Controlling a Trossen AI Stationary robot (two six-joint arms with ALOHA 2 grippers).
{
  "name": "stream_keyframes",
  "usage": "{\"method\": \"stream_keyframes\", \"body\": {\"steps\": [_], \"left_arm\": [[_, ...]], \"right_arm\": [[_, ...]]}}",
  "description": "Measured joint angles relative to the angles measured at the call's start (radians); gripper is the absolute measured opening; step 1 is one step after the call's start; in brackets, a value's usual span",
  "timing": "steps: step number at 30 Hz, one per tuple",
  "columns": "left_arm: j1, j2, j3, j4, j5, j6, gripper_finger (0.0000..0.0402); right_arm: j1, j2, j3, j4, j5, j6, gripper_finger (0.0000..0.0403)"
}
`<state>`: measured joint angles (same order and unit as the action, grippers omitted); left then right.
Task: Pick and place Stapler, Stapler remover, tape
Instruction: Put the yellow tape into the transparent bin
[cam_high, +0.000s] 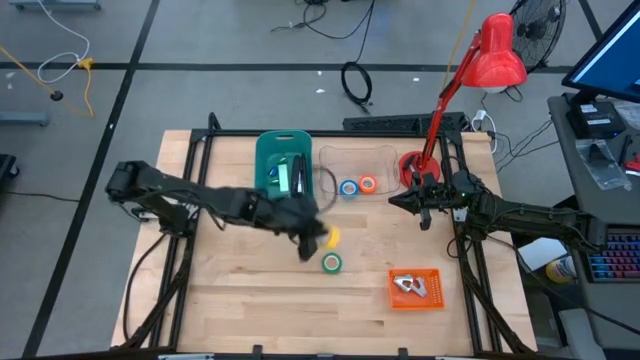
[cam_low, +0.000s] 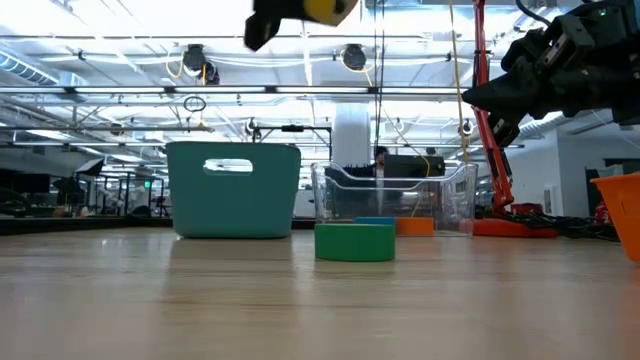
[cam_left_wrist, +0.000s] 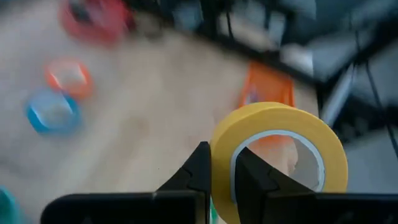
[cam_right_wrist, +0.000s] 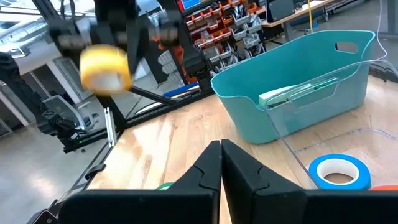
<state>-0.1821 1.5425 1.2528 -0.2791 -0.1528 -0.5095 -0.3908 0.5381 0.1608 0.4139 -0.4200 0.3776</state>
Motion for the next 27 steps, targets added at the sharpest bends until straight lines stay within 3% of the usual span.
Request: {"method": "stream_keyframes", "body": {"steps": [4, 9, 22, 27], "left_arm": [[0.059, -0.033, 0.003, 0.097, -0.121, 0.059, 0.0036], [0.150, -0.007, 0.096, 0.077, -0.215, 0.139, 0.0036], [0.372, 0.291, 0.408, -0.057, -0.205, 0.476, 0.0036], [0.437, 0.417, 0.500, -0.091, -0.128, 0.557, 0.0036]], "right_arm": [[0.000, 0.000, 0.000, 0.000, 0.000, 0.002, 0.0004], [0.000, 0.000, 0.000, 0.000, 0.000, 0.002, 0.0004], [0.000, 0.005, 0.000, -0.016, 0.004, 0.003, 0.0004], [0.000, 0.014, 0.000, -0.030, 0.004, 0.003, 0.0004]]}}
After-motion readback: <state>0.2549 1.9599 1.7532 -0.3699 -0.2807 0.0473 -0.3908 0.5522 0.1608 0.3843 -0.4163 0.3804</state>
